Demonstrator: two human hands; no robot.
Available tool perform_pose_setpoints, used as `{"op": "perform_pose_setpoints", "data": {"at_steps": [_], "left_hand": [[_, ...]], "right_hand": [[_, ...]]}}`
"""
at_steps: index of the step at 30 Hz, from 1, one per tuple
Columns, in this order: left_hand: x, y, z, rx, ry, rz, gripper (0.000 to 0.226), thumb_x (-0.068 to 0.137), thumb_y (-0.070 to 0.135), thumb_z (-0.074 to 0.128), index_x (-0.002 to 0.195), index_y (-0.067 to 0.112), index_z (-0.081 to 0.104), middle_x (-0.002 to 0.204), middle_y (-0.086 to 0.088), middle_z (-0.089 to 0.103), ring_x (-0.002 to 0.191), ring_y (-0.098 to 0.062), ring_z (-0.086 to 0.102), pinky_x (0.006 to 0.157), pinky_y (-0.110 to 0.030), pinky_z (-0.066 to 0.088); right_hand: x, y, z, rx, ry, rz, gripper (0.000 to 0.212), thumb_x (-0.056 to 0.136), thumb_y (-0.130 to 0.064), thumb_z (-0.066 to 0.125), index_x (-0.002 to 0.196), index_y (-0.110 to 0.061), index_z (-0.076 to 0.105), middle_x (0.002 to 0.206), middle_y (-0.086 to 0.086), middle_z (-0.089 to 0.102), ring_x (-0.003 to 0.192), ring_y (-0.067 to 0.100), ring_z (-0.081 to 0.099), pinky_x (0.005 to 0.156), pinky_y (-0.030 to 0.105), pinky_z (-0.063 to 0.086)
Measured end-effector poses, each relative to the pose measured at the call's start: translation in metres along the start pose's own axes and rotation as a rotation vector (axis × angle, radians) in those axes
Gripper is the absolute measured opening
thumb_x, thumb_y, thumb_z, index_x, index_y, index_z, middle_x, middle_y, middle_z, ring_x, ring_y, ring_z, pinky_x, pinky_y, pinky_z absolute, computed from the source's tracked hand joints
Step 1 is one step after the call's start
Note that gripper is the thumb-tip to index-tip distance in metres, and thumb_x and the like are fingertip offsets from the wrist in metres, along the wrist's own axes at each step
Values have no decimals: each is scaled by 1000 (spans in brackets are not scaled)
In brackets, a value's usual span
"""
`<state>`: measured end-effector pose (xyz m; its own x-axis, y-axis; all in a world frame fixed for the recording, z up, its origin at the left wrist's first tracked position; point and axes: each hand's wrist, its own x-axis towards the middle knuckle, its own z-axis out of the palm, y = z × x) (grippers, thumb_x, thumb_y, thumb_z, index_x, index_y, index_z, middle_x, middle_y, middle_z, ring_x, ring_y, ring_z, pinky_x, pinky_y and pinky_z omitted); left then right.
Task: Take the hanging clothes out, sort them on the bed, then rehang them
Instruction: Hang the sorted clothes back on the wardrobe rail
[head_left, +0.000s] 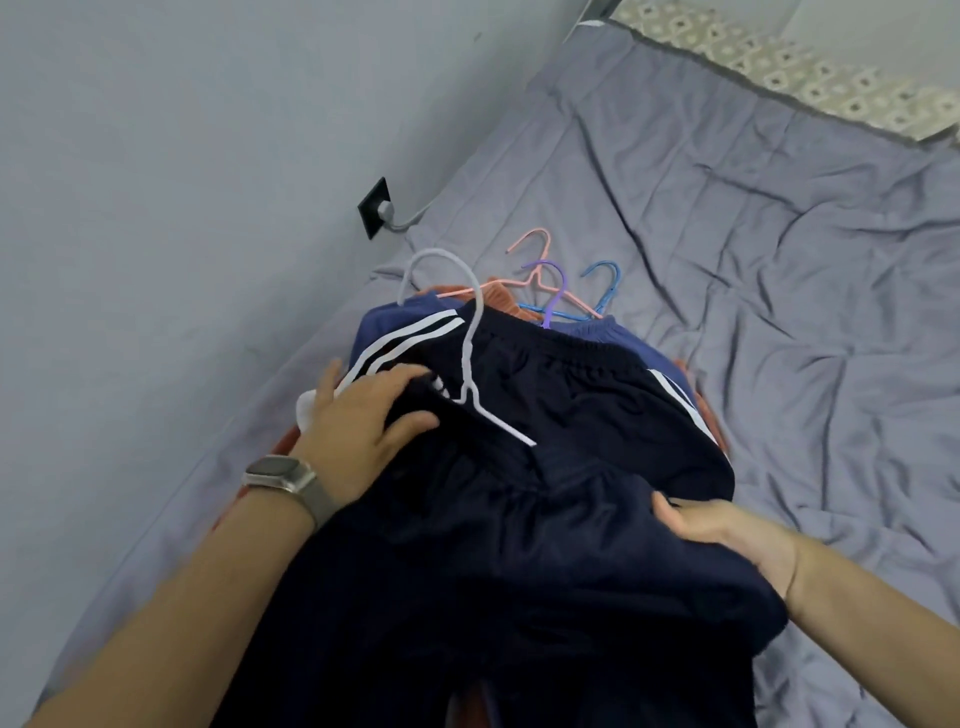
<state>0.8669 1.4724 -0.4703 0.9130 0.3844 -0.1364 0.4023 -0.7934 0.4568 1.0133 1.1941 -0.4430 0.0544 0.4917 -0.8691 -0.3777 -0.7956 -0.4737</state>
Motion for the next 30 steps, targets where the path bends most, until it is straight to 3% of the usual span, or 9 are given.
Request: {"op": "perform_pose_setpoints", "data": {"at_steps": [2, 4, 6, 9, 12, 19, 23, 25, 30], "left_hand": [[-1, -9, -1, 11, -57, 52, 76, 72, 86, 12, 110, 33, 51, 95, 4, 65, 93, -18, 60, 87, -35, 44], [-8, -12, 1, 62, -77, 78, 76, 73, 86, 9, 104, 32, 53, 81, 3, 66, 80, -20, 62, 73, -32, 46], [-15, -12, 6, 85, -52, 84, 85, 74, 83, 8, 103, 23, 61, 68, 1, 67, 68, -21, 62, 66, -29, 46], [-21, -17, 12, 85, -37, 120, 73, 79, 81, 12, 90, 28, 60, 51, 4, 57, 50, -14, 52, 58, -25, 40], [-25, -21, 17, 85, -21, 160, 54, 84, 77, 16, 82, 37, 52, 49, 11, 50, 46, -8, 43, 64, -24, 30], [-45, -3, 13, 5, 78, 36, 63, 71, 87, 7, 87, 42, 49, 73, 13, 62, 74, -4, 56, 78, -26, 17], [-59, 3, 2, 47, 173, -25, 67, 71, 86, 11, 91, 40, 55, 71, 18, 54, 78, -4, 48, 81, -32, 22], [-66, 7, -5, 72, 191, -2, 48, 75, 76, 23, 92, 41, 52, 69, 27, 47, 76, -3, 43, 76, -32, 19], [-97, 28, -19, 159, 177, 96, 23, 78, 56, 39, 91, 39, 45, 73, 28, 41, 74, -7, 51, 67, -27, 9]], "right_hand": [[3, -3, -11, -69, 38, 16, 83, 15, -60, 85, 81, -21, 52, 63, -21, 62, 44, -13, 55, 57, 1, 41], [12, -3, -31, 27, 116, -110, 64, 51, -56, 79, 86, -4, 64, 77, -1, 72, 64, 2, 66, 63, 11, 50], [23, -18, -48, -99, 219, -242, 71, 60, -73, 68, 95, -12, 73, 96, -3, 74, 91, 9, 67, 78, 18, 51], [70, -38, -82, -322, 637, -406, 36, 78, -41, 73, 109, -23, 68, 114, -5, 66, 112, 16, 58, 90, 22, 40], [119, -50, -105, -683, 825, -403, 62, 78, -34, 73, 134, -18, 50, 133, 7, 57, 124, 27, 50, 103, 35, 40], [133, -60, -69, -933, 671, -277, 45, 78, -38, 69, 120, -25, 58, 123, 1, 61, 124, 29, 46, 102, 45, 32], [60, -49, -15, -179, 140, -490, 27, 81, -21, 72, 108, -18, 68, 106, -1, 72, 100, 15, 67, 93, 31, 50], [28, -37, 10, -117, -73, -486, 30, 81, -28, 71, 110, -22, 68, 109, 1, 71, 100, 16, 67, 91, 28, 51], [-1, -12, 62, -427, -8, -545, 27, 78, -31, 77, 100, -18, 69, 92, -4, 69, 86, 9, 63, 86, 29, 49]]}}
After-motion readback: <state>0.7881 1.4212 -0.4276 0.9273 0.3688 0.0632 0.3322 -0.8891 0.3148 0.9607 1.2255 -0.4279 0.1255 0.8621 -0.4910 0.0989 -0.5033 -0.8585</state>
